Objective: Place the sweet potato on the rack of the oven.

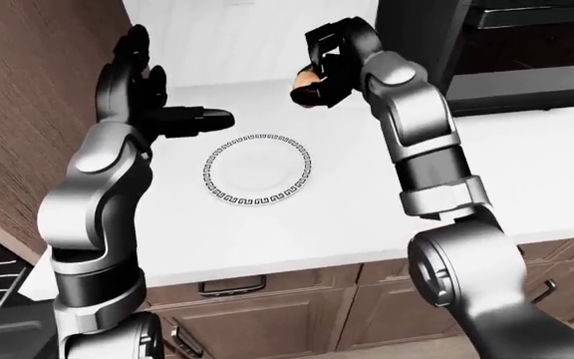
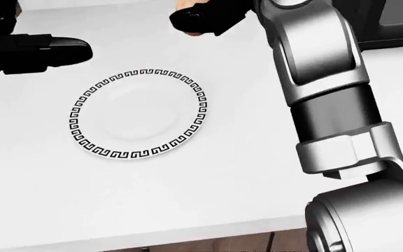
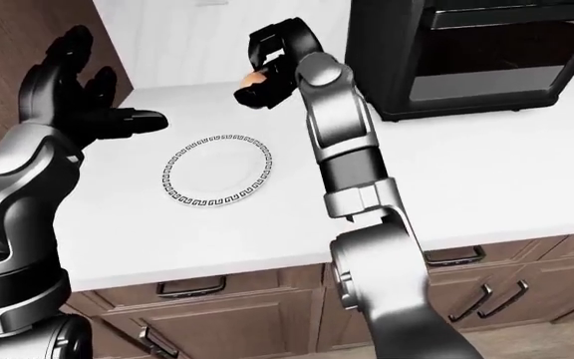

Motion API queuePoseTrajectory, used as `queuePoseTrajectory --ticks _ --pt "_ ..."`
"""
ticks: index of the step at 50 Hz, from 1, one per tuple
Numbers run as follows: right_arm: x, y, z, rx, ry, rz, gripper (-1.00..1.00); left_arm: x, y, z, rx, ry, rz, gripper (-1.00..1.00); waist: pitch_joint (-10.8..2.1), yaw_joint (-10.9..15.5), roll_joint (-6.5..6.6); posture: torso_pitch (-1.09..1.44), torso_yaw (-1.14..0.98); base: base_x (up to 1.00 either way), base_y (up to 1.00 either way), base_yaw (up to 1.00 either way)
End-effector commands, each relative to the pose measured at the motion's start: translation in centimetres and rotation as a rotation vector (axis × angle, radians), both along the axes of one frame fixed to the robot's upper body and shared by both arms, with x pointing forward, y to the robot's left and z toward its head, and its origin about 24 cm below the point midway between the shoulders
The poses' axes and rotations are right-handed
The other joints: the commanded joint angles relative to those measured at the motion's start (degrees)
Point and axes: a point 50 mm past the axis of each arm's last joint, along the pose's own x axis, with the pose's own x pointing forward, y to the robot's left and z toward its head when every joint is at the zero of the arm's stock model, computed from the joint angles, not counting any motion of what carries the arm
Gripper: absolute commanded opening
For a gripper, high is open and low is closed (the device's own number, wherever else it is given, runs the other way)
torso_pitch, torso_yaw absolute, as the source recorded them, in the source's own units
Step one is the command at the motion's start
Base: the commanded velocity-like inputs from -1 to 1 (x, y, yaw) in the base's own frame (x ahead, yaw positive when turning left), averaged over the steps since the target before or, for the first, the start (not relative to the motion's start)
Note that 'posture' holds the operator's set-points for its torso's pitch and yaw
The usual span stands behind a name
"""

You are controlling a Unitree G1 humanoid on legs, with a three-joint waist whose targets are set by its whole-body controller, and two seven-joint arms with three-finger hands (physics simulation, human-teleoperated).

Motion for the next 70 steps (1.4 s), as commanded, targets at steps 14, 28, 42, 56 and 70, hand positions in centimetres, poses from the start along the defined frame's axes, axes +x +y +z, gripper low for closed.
queuePoseTrajectory --ticks 14,28,42,56,70 --pt "-0.6 0.4 2.8 0.025 -0.122 0.020 -1.00 -0.3 0.0 1.6 0.006 -0.088 -0.002 1.00 -1.28 -0.4 2.60 0.00 0.00 -0.11 0.00 0.00" --pt "-0.6 0.4 2.5 0.033 -0.121 0.025 -1.00 -0.4 0.0 1.6 0.007 -0.087 -0.003 1.00 -0.63 1.1 0.14 0.00 0.00 -0.03 -0.10 0.00" --pt "-0.6 0.5 2.7 0.029 -0.119 0.026 -1.00 -0.4 0.0 1.6 0.005 -0.086 -0.001 1.00 -0.62 1.1 -1.87 0.00 0.00 0.00 -0.47 0.00" --pt "-0.5 0.7 2.1 0.033 -0.121 0.023 -1.00 -0.5 0.0 1.7 0.007 -0.087 -0.002 1.00 1.25 0.5 -3.01 0.00 0.00 0.00 -0.16 0.00" --pt "-0.6 0.6 2.5 0.032 -0.136 0.022 -1.00 -0.6 0.0 1.8 0.005 -0.088 -0.003 1.00 -1.05 0.4 1.69 0.00 0.00 -0.03 0.00 0.47"
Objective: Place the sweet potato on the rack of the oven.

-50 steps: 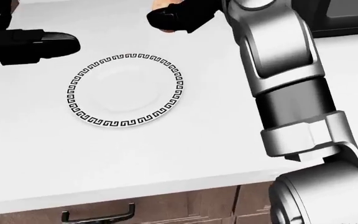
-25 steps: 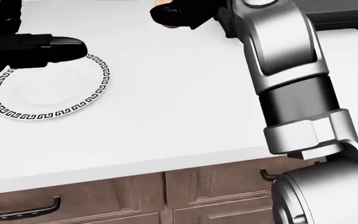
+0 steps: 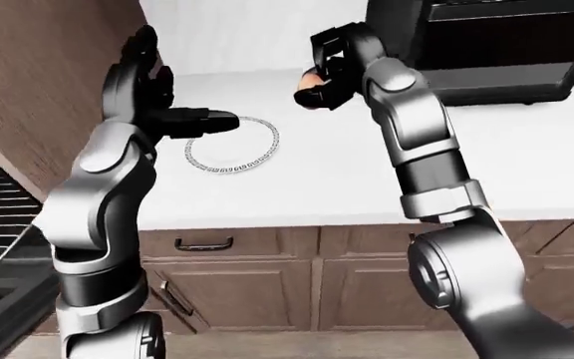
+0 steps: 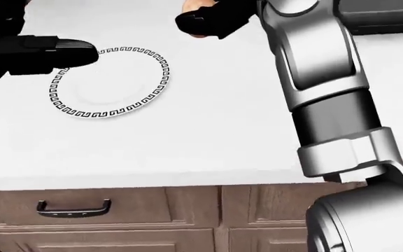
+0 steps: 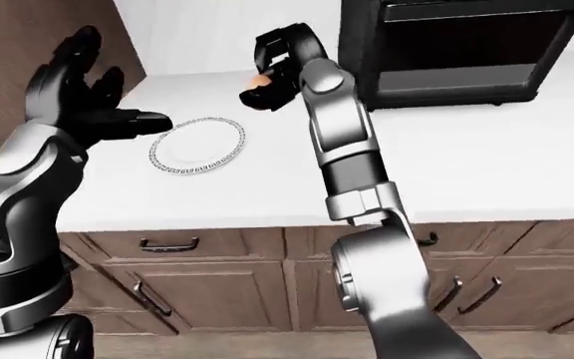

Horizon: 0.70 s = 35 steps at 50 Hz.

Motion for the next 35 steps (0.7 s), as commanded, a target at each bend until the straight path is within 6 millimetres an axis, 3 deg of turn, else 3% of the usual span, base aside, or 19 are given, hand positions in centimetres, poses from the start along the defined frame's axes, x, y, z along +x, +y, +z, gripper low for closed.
queuePoseTrajectory --ticks 1,3,4,5,6,8,13,17,19,20,21,22,23,25,29,33,35 --pt "-0.90 1.13 3.19 0.014 -0.128 0.057 -1.00 -0.57 0.49 1.78 0.003 -0.093 0.030 1.00 -1.58 0.4 -0.16 0.00 0.00 -0.09 0.00 1.00" --pt "-0.91 1.14 3.06 0.012 -0.125 0.057 -1.00 -0.54 0.50 1.80 0.003 -0.093 0.030 1.00 -1.83 0.3 2.38 0.00 0.00 -0.09 0.00 1.00" --pt "-0.91 1.14 3.05 0.012 -0.124 0.057 -1.00 -0.53 0.51 1.78 0.003 -0.093 0.030 1.00 -2.67 0.7 4.87 0.00 0.00 -0.09 0.00 1.00" --pt "-0.96 1.19 3.11 0.010 -0.123 0.059 -1.00 -0.52 0.50 1.76 0.003 -0.092 0.029 1.00 -1.84 1.1 2.04 0.00 0.00 -0.09 0.00 1.00" --pt "-0.98 1.21 3.17 0.012 -0.124 0.060 -1.00 -0.53 0.51 1.80 0.003 -0.092 0.030 1.00 -2.53 1.5 2.52 0.00 0.00 -0.09 0.00 1.00" --pt "-0.98 1.25 3.12 0.010 -0.122 0.061 -1.00 -0.52 0.53 1.77 0.002 -0.092 0.030 1.00 -3.14 2.1 1.25 0.00 0.00 -0.09 0.00 1.00" --pt "-0.96 1.23 3.12 0.013 -0.124 0.060 -1.00 -0.49 0.48 1.70 0.004 -0.091 0.028 1.00 -1.58 2.0 -1.79 0.00 0.00 -0.09 0.00 1.00" --pt "-0.85 1.25 2.76 0.014 -0.119 0.064 -1.00 -0.46 0.48 1.66 0.004 -0.090 0.028 1.00 -1.08 1.5 -3.85 0.00 0.00 -0.09 0.00 1.00" --pt "-0.87 1.25 2.78 0.015 -0.118 0.064 -1.00 -0.44 0.47 1.64 0.005 -0.090 0.028 1.00 -1.22 1.6 -5.87 0.00 0.00 -0.08 0.00 1.00" --pt "-0.85 1.24 2.66 0.014 -0.118 0.064 -1.00 -0.41 0.47 1.63 0.005 -0.090 0.028 1.00 -1.71 1.6 -7.83 0.00 0.00 -0.09 0.00 1.00" --pt "-0.81 1.23 2.57 0.015 -0.117 0.063 -1.00 -0.38 0.47 1.59 0.005 -0.089 0.028 1.00 -3.06 1.7 -8.32 0.00 0.00 -0.09 0.00 1.00" --pt "-0.80 1.26 2.51 0.016 -0.116 0.064 -1.00 -0.40 0.44 1.65 0.005 -0.090 0.028 1.00 -1.48 1.1 -7.21 0.00 0.00 -0.09 0.00 1.00" --pt "-0.81 1.29 2.49 0.017 -0.116 0.065 -1.00 -0.40 0.45 1.66 0.006 -0.090 0.028 1.00 -1.07 1.5 -7.56 0.00 0.00 -0.09 0.00 1.00" --pt "-0.82 1.29 2.52 0.017 -0.116 0.065 -1.00 -0.35 0.48 1.60 0.006 -0.089 0.028 1.00 -1.79 1.7 -6.82 0.00 0.00 -0.09 0.00 1.00" --pt "-0.84 1.29 2.48 0.017 -0.114 0.066 -1.00 -0.35 0.53 1.63 0.006 -0.090 0.030 1.00 -1.00 1.6 -4.11 0.00 0.00 -0.09 0.00 1.00" --pt "-0.88 1.35 2.52 0.017 -0.115 0.068 -1.00 -0.37 0.55 1.64 0.005 -0.091 0.031 1.00 -0.90 1.4 -0.52 0.00 0.00 -0.09 0.00 1.00" --pt "-0.89 1.45 2.27 0.016 -0.111 0.071 -1.00 -0.42 0.56 1.64 0.004 -0.091 0.031 1.00 -1.15 1.4 1.94 0.00 0.00 -0.08 0.00 1.00"
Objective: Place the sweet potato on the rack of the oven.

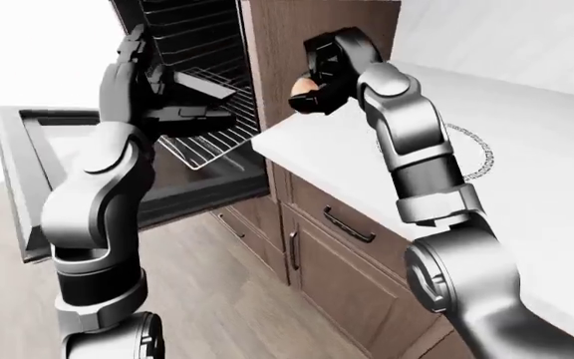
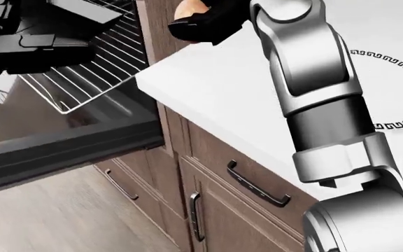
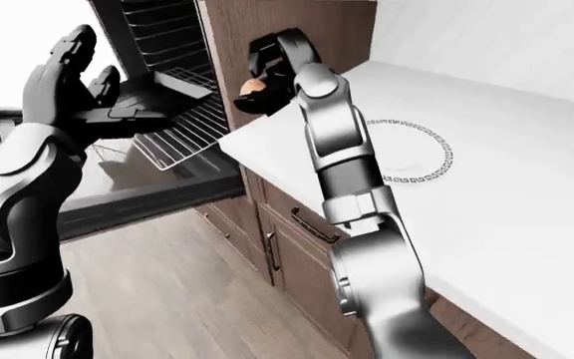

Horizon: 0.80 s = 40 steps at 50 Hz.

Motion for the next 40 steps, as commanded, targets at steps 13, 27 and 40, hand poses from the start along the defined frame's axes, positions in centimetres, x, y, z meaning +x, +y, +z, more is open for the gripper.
queuePoseTrajectory --ticks 13,27,40 --pt "-0.70 0.67 2.86 0.009 -0.113 0.039 -1.00 -0.52 0.23 1.58 0.004 -0.078 0.012 1.00 -1.19 0.1 -5.78 0.00 0.00 -0.09 0.00 1.00" --pt "-0.78 0.63 2.74 0.014 -0.112 0.040 -1.00 -0.51 0.26 1.64 0.005 -0.078 0.014 1.00 -1.29 0.3 -5.15 0.00 0.00 -0.09 0.00 1.00" --pt "-0.80 0.61 2.64 0.017 -0.112 0.041 -1.00 -0.56 0.19 1.68 0.004 -0.079 0.012 1.00 -2.22 0.0 -3.50 0.00 0.00 -0.08 0.00 0.95"
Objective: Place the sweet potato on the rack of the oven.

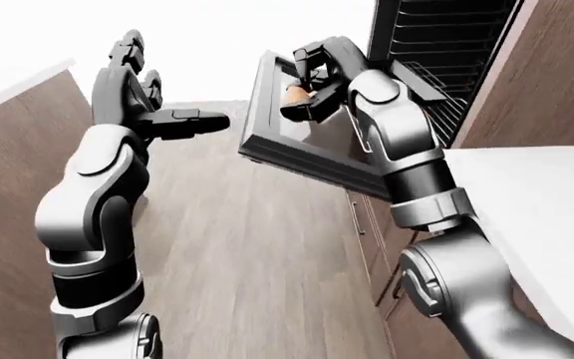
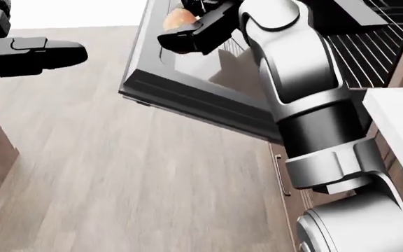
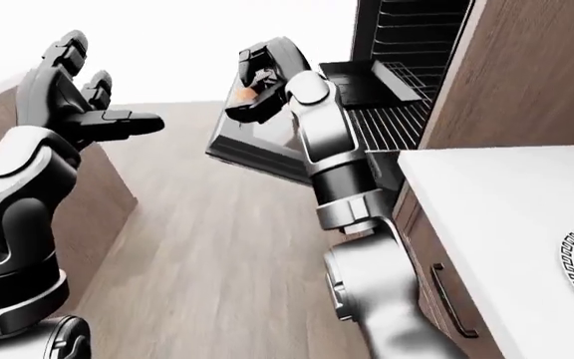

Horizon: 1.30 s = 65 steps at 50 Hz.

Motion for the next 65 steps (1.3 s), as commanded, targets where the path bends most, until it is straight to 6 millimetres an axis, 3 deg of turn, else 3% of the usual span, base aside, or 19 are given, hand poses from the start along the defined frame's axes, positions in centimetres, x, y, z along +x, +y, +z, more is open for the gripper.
queuePoseTrajectory --ticks 1,4,8,15,22,24,30,35,37,38,40,47,50,51,53,59,63,64,65 --pt "-0.6 -0.6 3.4 0.030 -0.131 -0.016 -1.00 -0.4 -0.6 2.0 0.008 -0.098 -0.029 1.00 -0.31 -1.5 0.27 0.00 0.00 0.00 0.00 0.00" --pt "-0.5 -0.6 3.5 0.031 -0.129 -0.015 -1.00 -0.4 -0.6 2.0 0.009 -0.097 -0.030 1.00 1.34 -1.4 -0.68 0.00 0.00 0.00 0.00 0.00" --pt "-0.6 -0.6 3.6 0.035 -0.130 -0.010 -1.00 -0.5 -0.7 1.9 0.008 -0.097 -0.032 1.00 0.25 -0.7 -4.06 0.00 0.00 0.00 0.00 0.00" --pt "-0.7 -0.8 4.4 0.049 -0.151 -0.014 -1.00 -0.4 -0.6 1.9 0.007 -0.095 -0.030 1.00 -0.50 -2.1 -0.78 0.00 0.00 0.00 0.00 0.00" --pt "-0.7 -0.8 4.6 0.050 -0.157 -0.021 -1.00 -0.5 -0.6 1.9 0.008 -0.097 -0.029 1.00 -0.71 -3.0 -0.39 0.00 0.00 0.00 0.00 0.00" --pt "-0.7 -0.8 4.8 0.046 -0.157 -0.022 -1.00 -0.5 -0.6 1.9 0.008 -0.097 -0.029 1.00 -2.24 -2.9 -0.05 0.00 0.00 0.03 -0.14 0.00" --pt "-0.5 -1.0 5.3 0.038 -0.160 -0.030 -1.00 -0.5 -0.6 2.0 0.009 -0.098 -0.030 1.00 -1.32 -2.1 1.48 0.00 0.00 0.17 -0.30 0.00" --pt "-0.2 -1.1 5.5 0.037 -0.158 -0.036 -1.00 -0.4 -0.6 2.0 0.008 -0.097 -0.029 1.00 -0.27 -1.2 -1.09 0.00 0.00 0.20 -0.35 0.00" --pt "-0.1 -1.2 5.7 0.037 -0.158 -0.040 -1.00 -0.4 -0.6 2.0 0.008 -0.098 -0.029 1.00 -0.65 -1.0 -3.59 0.00 0.00 0.22 -0.39 0.00" --pt "-0.1 -1.3 5.7 0.035 -0.157 -0.042 -1.00 -0.4 -0.6 2.0 0.008 -0.097 -0.029 1.00 -1.51 -1.0 -6.27 0.00 0.00 0.23 -0.41 0.00" --pt "0.2 -1.5 6.0 0.034 -0.156 -0.049 -1.00 -0.4 -0.6 1.9 0.007 -0.097 -0.030 1.00 -0.19 -1.1 -4.59 0.00 0.00 0.23 -0.41 0.00" --pt "0.5 -1.6 6.9 0.033 -0.161 -0.060 -1.00 -0.5 -0.6 2.1 0.004 -0.100 -0.028 1.00 -0.26 -1.8 -0.05 0.00 0.00 0.23 -0.41 0.00" --pt "0.5 -1.7 7.2 0.031 -0.163 -0.062 -1.00 -0.5 -0.6 2.2 0.004 -0.101 -0.029 1.00 -0.64 -2.5 3.43 0.00 0.00 0.23 -0.42 0.00" --pt "0.5 -1.7 7.2 0.032 -0.164 -0.063 -1.00 -0.5 -0.6 2.2 0.004 -0.101 -0.028 1.00 -0.52 -2.2 2.10 0.00 0.00 0.23 -0.41 0.00" --pt "0.5 -1.7 7.1 0.031 -0.163 -0.064 -1.00 -0.5 -0.6 2.2 0.003 -0.103 -0.027 1.00 -0.70 -2.8 3.00 0.00 0.00 0.23 -0.42 0.00" --pt "0.6 -1.6 6.7 0.029 -0.156 -0.064 -1.00 -0.5 -0.5 2.2 0.004 -0.102 -0.027 1.00 -1.14 -1.9 1.32 0.00 0.00 0.23 -0.41 0.00" --pt "0.7 -1.4 6.2 0.024 -0.149 -0.063 -1.00 -0.5 -0.5 2.1 0.004 -0.101 -0.026 1.00 -2.75 -2.3 -4.97 0.00 0.00 0.23 -0.23 0.00" --pt "0.7 -1.3 6.2 0.025 -0.151 -0.060 -1.00 -0.5 -0.5 2.1 0.004 -0.101 -0.026 1.00 -0.56 -2.2 -3.63 0.00 0.00 0.06 0.00 0.00" --pt "0.6 -1.3 6.2 0.024 -0.156 -0.054 -1.00 -0.5 -0.5 2.1 0.003 -0.101 -0.025 1.00 0.50 -2.6 -4.14 0.00 0.00 0.00 0.00 0.00"
